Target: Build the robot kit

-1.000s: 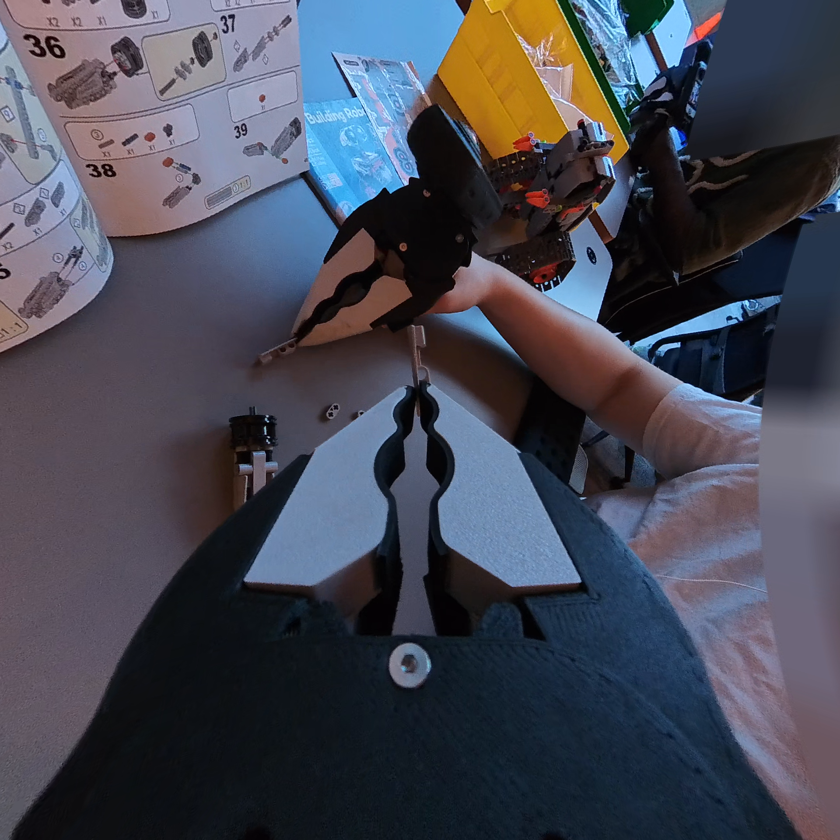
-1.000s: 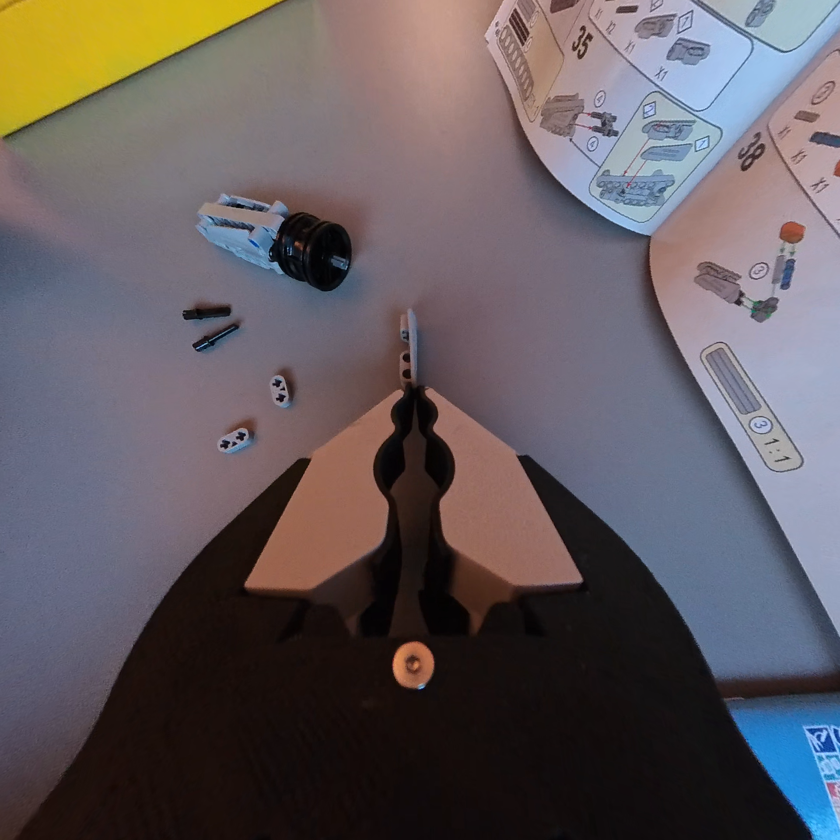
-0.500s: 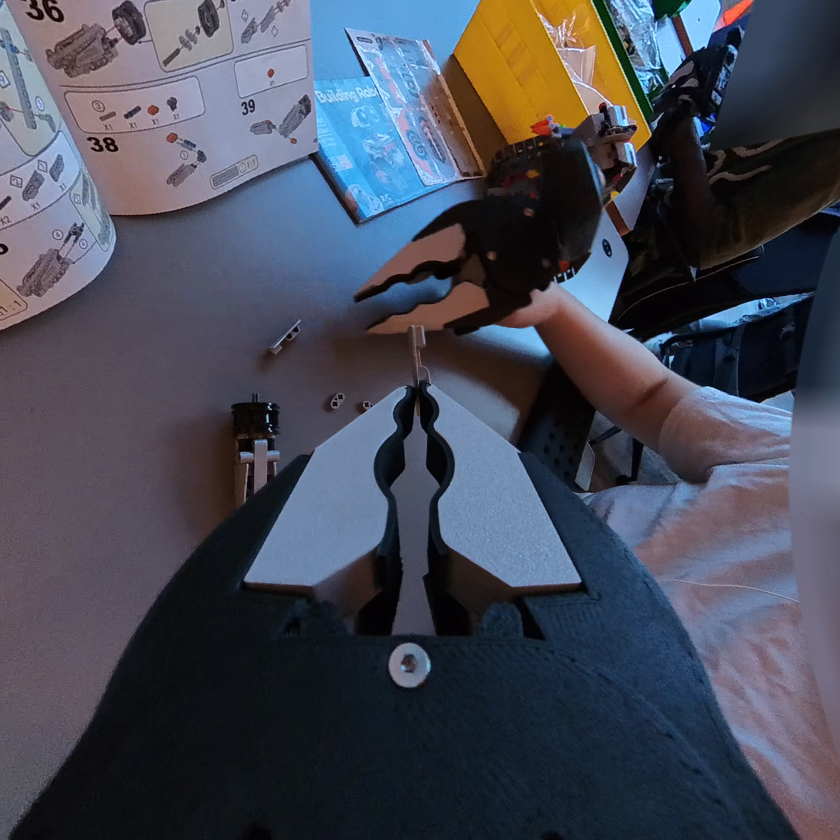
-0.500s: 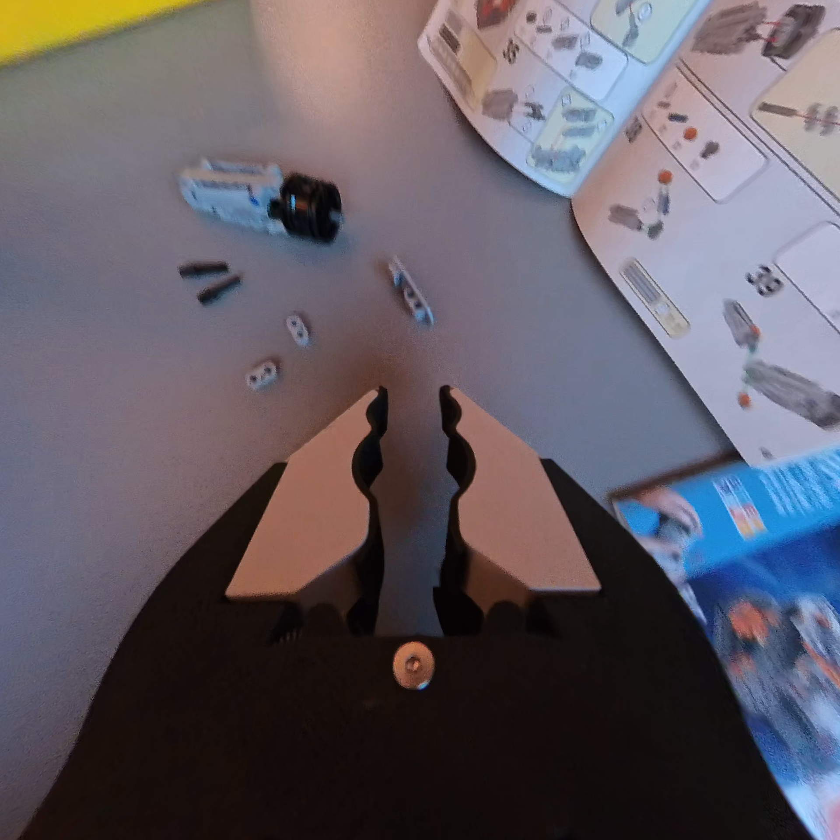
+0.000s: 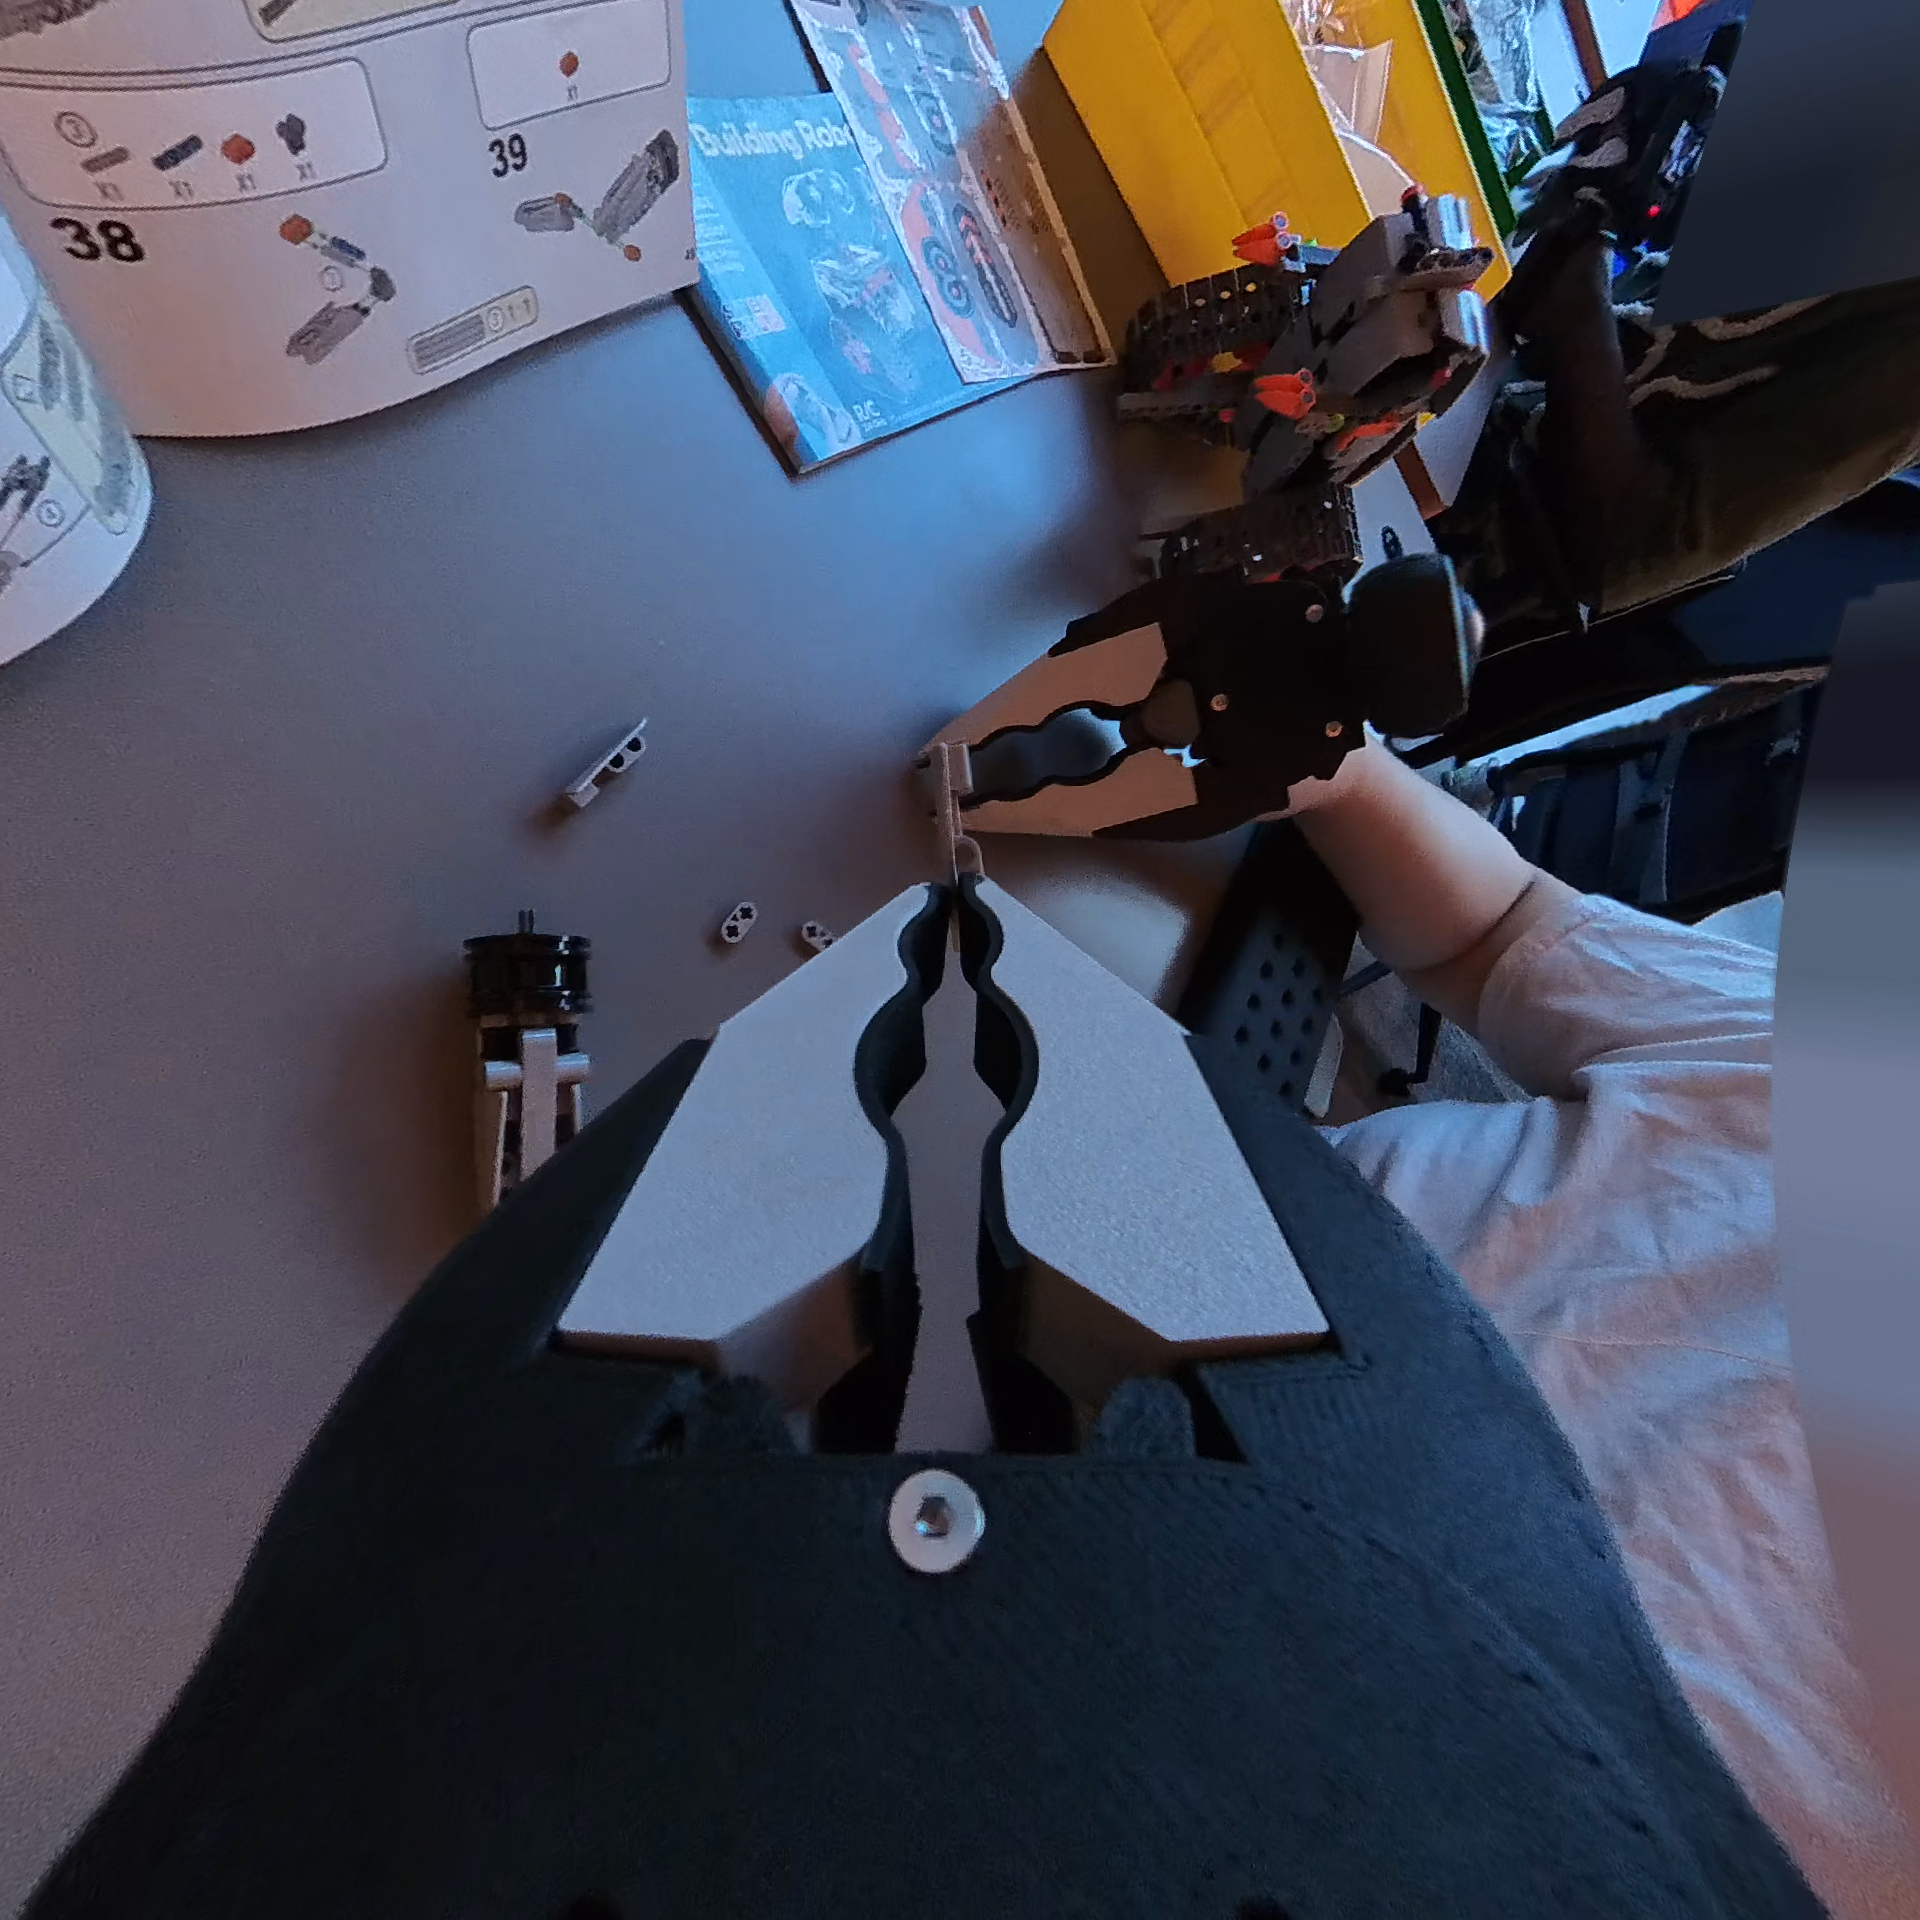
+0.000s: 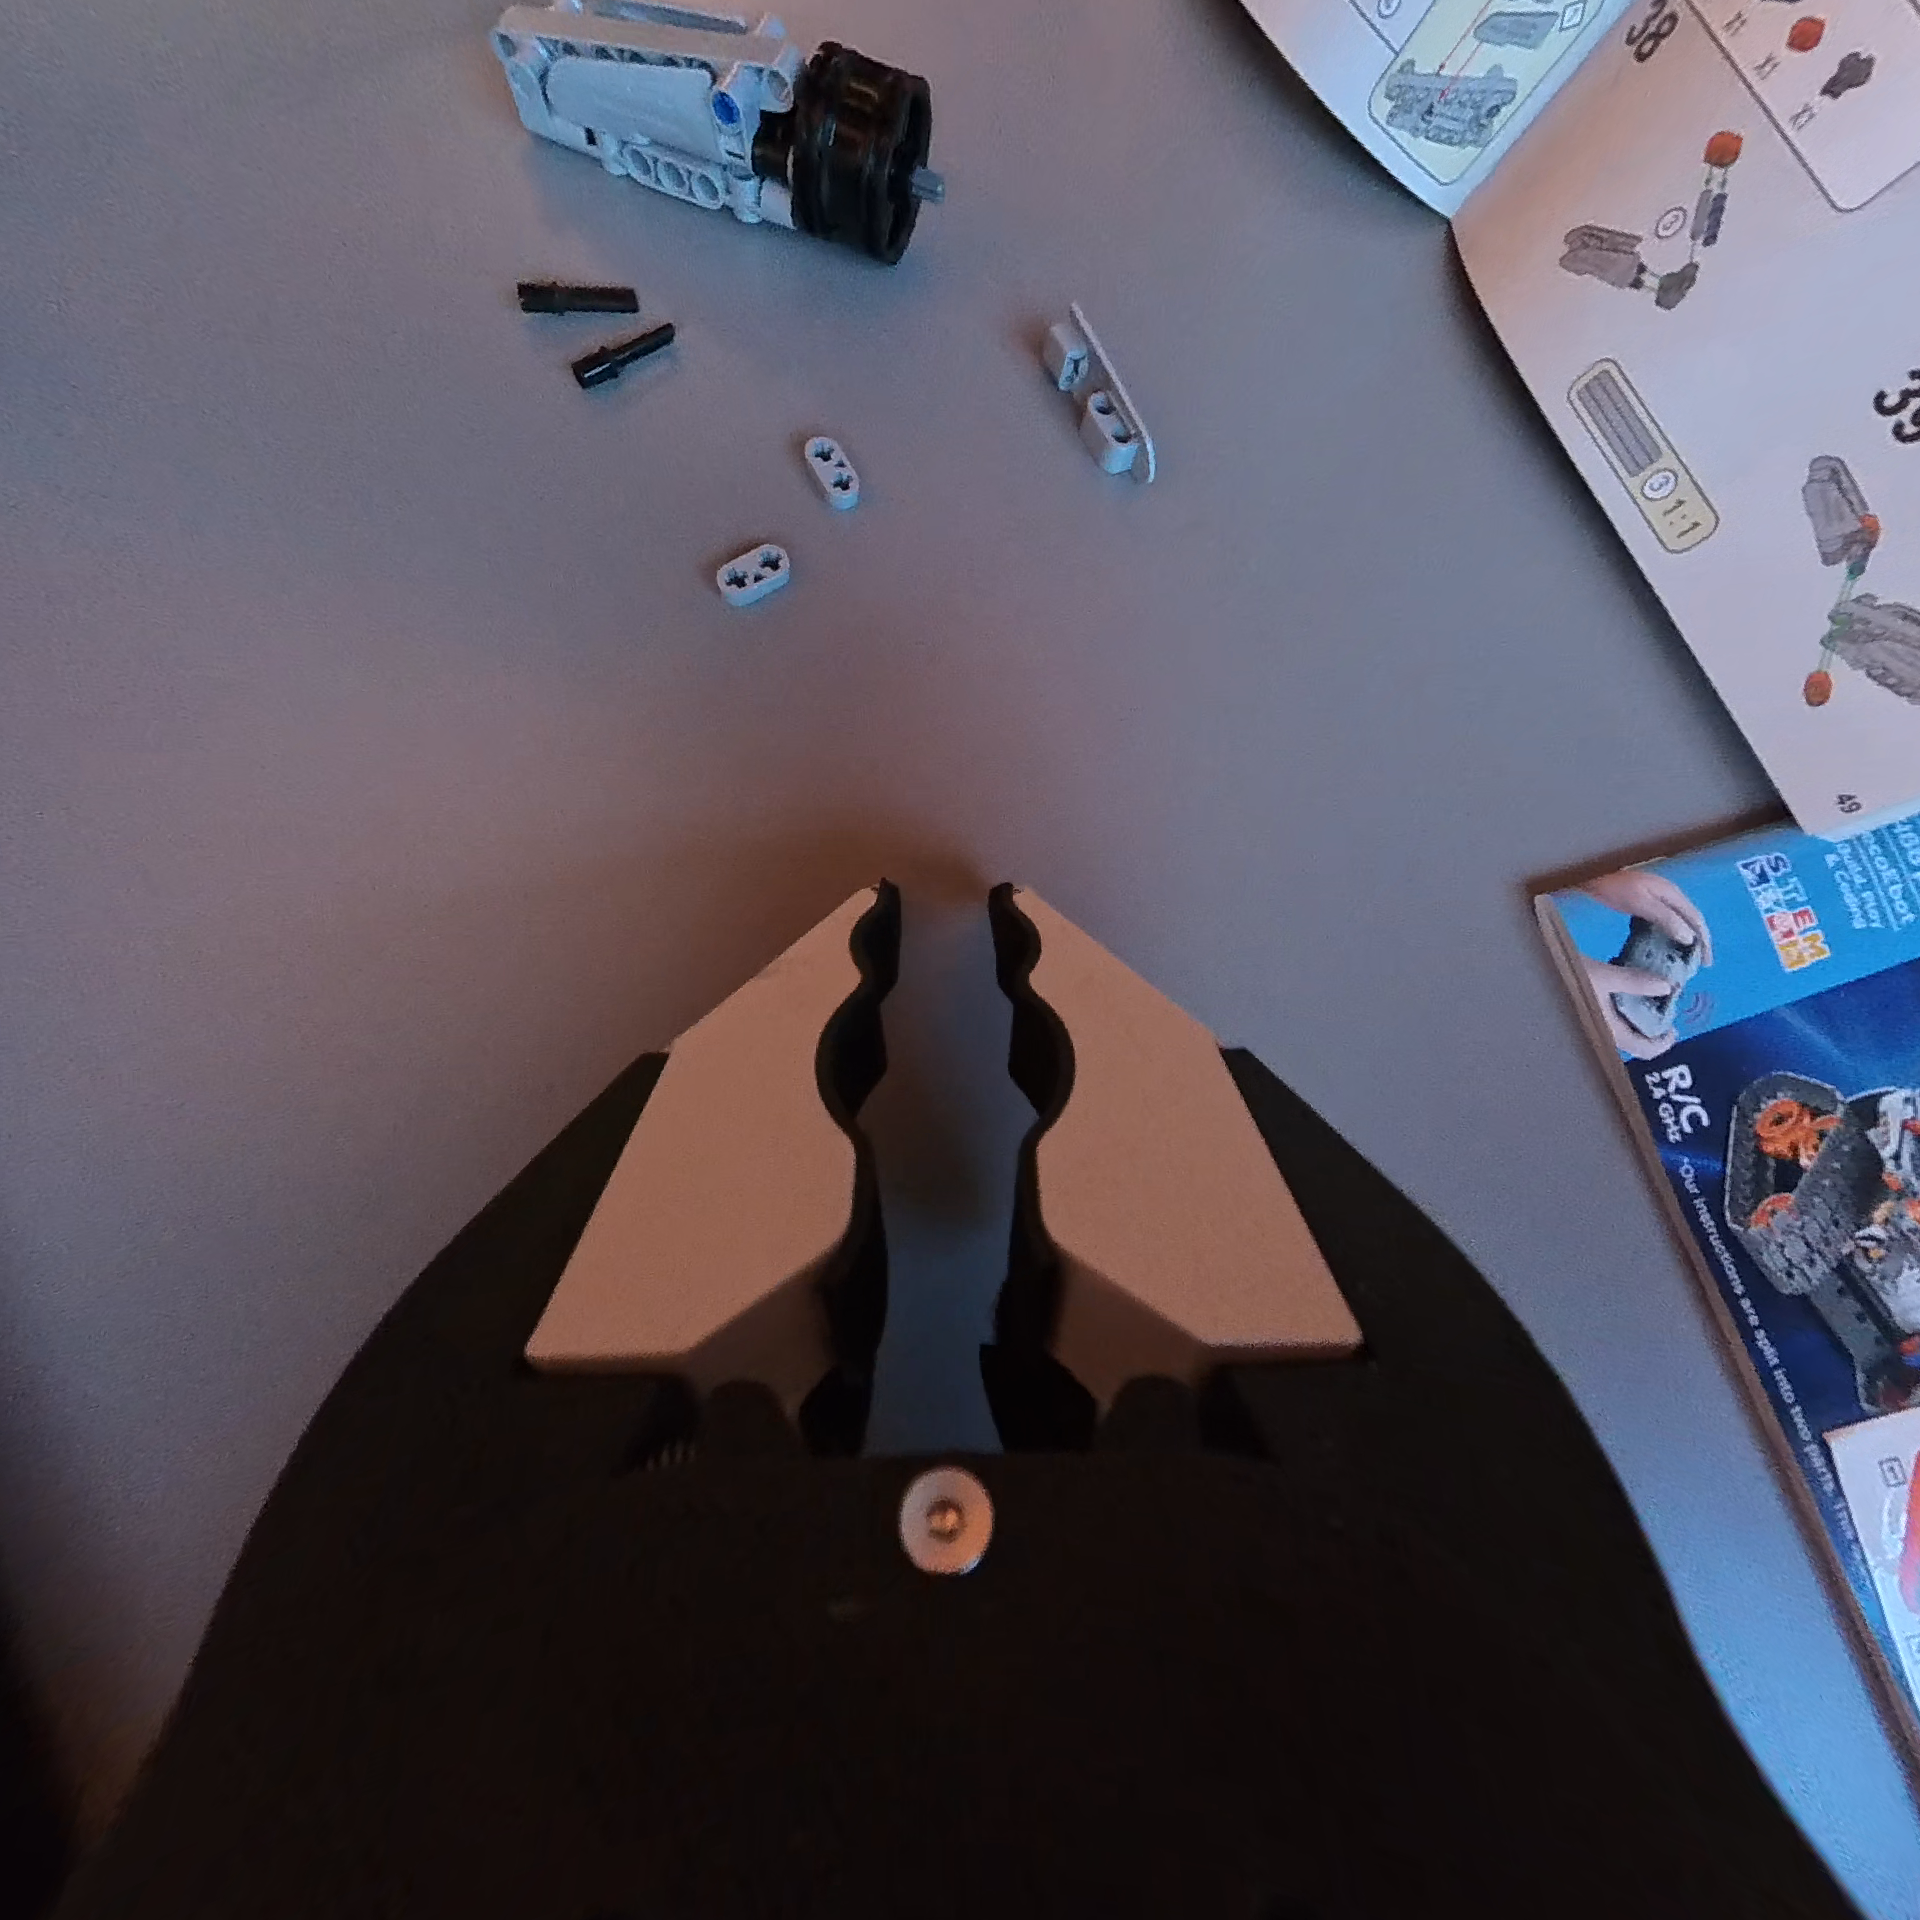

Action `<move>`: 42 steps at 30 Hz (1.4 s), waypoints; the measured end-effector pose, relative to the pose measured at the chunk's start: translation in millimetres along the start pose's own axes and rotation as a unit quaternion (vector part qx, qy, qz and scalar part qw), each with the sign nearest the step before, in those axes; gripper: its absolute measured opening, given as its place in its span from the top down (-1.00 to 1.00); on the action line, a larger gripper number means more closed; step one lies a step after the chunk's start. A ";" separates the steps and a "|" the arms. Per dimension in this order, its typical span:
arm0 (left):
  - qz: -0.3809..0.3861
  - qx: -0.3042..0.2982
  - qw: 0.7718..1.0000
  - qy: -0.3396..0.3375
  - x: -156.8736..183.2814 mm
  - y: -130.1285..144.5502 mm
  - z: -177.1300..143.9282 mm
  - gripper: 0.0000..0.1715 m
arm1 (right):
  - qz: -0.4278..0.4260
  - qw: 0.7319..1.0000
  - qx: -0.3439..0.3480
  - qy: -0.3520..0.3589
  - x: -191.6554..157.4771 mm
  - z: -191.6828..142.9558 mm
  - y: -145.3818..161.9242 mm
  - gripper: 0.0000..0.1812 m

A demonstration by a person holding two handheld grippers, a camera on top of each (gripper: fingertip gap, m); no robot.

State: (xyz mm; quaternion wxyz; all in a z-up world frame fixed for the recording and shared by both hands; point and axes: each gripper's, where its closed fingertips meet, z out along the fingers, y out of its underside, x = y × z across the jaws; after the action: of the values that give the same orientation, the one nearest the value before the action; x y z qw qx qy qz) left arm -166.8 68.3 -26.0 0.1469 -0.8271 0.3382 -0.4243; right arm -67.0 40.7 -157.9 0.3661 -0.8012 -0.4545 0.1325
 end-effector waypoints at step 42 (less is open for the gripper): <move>0.083 -0.036 0.992 0.092 97.1 -46.5 52.6 1.00 | -0.075 0.996 -0.040 0.037 -2.1 -7.2 5.9 0.84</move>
State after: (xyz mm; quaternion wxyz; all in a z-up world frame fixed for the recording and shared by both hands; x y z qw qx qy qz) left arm -64.5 33.4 25.7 0.1198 -0.7584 0.4331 -0.4721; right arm -60.5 33.7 -157.2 0.3591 -0.7831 -0.5046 0.0562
